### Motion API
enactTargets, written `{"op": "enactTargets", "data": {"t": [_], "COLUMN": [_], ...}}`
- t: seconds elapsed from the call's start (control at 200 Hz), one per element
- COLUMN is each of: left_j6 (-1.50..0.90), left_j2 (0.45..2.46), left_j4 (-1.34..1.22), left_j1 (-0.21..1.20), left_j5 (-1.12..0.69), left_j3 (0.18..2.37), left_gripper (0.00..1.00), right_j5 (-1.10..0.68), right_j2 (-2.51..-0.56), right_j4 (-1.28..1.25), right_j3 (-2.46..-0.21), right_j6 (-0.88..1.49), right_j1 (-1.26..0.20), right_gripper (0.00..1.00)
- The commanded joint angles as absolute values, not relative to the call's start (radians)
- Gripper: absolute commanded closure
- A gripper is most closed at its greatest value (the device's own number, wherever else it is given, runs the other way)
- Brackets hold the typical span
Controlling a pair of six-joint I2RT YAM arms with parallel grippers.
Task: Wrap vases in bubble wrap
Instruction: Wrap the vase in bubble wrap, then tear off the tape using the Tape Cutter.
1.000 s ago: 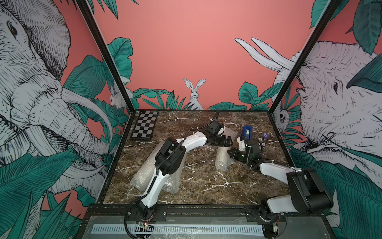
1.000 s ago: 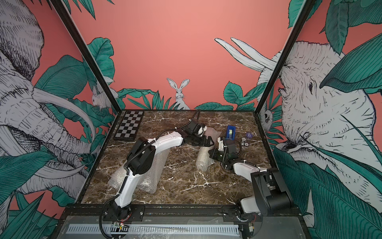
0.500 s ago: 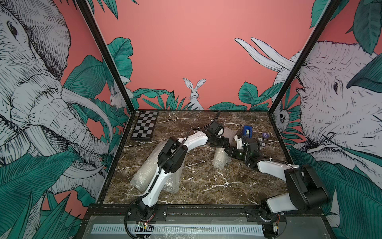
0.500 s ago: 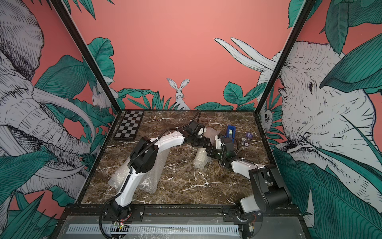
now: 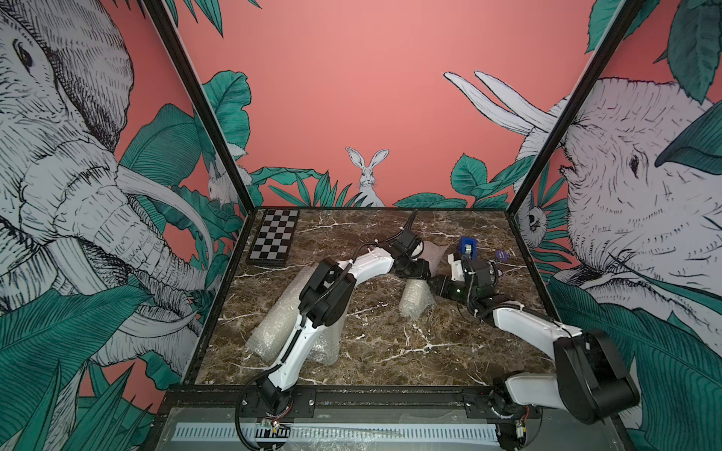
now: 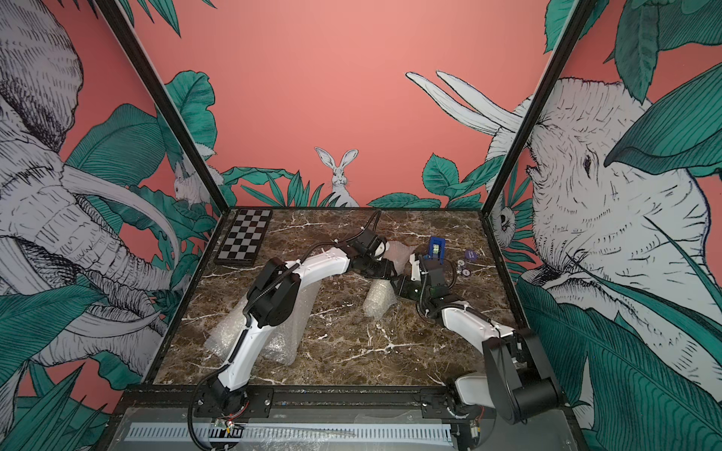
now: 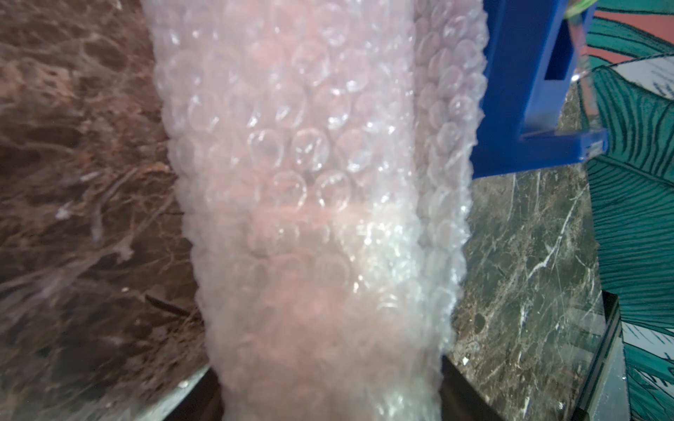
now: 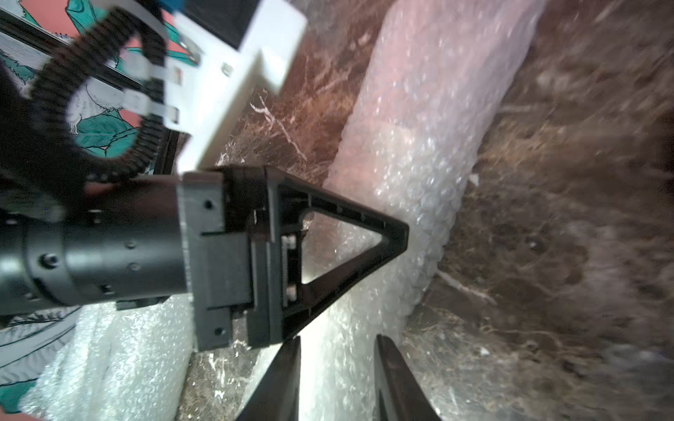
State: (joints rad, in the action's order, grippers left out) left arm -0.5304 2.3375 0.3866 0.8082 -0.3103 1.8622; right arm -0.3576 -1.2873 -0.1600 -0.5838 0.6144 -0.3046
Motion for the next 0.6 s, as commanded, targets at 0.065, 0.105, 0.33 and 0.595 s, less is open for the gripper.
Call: {"op": "enactTargets", "data": {"t": [0.065,0.105,0.33,0.595], "left_j6": [-0.522,-0.522,-0.534,-0.539], "left_j2": [2.279,2.273,2.226,2.179], "left_j4": [0.392,0.388,0.350,0.321], "left_j1": [0.809,0.808,0.801,0.789], "left_j5": [-0.270,-0.270,-0.277,-0.279], "left_j3": [1.818,1.810,1.741,1.669], "left_gripper": [0.41,0.42,0.45,0.46], "right_j5": [-0.266,-0.279,-0.399,-0.561], "right_j2": [-1.167,-1.154,-1.201,-1.457], "right_j4": [0.048,0.080,0.169,0.136], "right_j3": [-0.654,-0.666,-0.744,-0.896], "right_j6": [0.533,0.533,0.552,0.500], "right_j1": [-0.244,-0.207,0.054,0.202], "right_gripper": [0.60,0.60,0.61,0.65]}}
